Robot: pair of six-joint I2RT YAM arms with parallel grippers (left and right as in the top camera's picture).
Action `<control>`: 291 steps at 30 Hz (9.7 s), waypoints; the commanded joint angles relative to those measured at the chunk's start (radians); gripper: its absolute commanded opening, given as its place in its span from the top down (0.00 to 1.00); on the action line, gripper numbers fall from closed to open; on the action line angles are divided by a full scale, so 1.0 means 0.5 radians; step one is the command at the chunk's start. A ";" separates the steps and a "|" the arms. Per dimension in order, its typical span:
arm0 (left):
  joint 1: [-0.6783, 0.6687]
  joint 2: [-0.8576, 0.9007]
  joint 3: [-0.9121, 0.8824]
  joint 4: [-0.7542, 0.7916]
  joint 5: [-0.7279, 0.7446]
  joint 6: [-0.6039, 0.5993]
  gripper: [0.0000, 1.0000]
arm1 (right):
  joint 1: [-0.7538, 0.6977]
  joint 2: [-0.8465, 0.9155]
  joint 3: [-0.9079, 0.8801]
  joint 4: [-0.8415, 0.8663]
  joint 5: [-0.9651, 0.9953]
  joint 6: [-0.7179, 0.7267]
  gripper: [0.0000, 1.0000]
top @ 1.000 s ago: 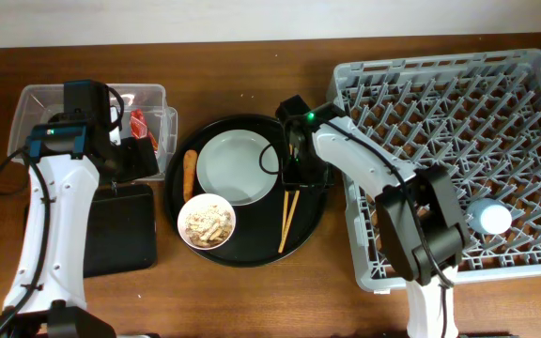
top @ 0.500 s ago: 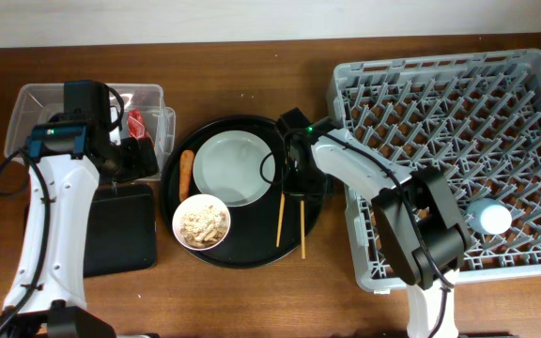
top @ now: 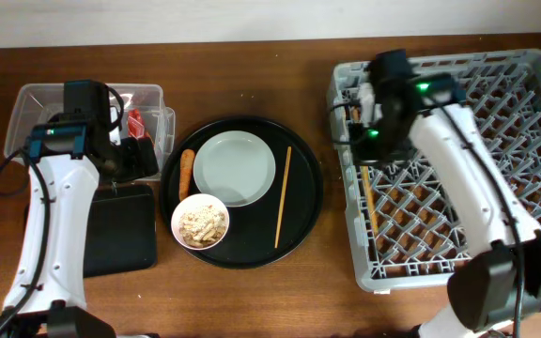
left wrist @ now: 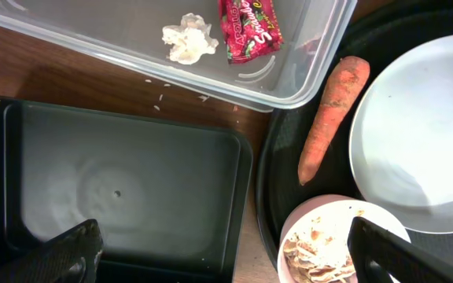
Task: Sort waste into correct bins and load items into the dishwasher rack
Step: 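Grasp a wooden chopstick with the right gripper and lay it in the rack, then grasp the second chopstick with the right gripper and lay it in the rack, then grasp the white plate edge with the right gripper and lift it, then stand the white plate upright in the back of the dish rack, then grasp the bowl of rice with the left gripper, then tip the bowl over the flat black tray to empty the rice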
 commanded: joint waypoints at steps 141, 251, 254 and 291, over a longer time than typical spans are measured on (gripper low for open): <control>0.010 -0.015 0.014 0.035 0.144 -0.025 0.01 | -0.890 0.270 0.413 0.961 2.347 -0.192 0.96; -1.234 0.270 -0.813 0.698 -0.120 -0.354 0.99 | -0.571 -0.075 0.117 -0.093 -0.504 -0.513 0.02; -1.234 0.271 -0.825 0.678 -0.089 -0.355 0.99 | -0.571 -0.075 0.117 -0.093 -0.504 -0.512 0.02; 1.005 -0.269 -0.787 0.436 2.155 0.887 1.00 | -0.572 -0.075 0.117 -0.081 -0.474 -0.522 0.02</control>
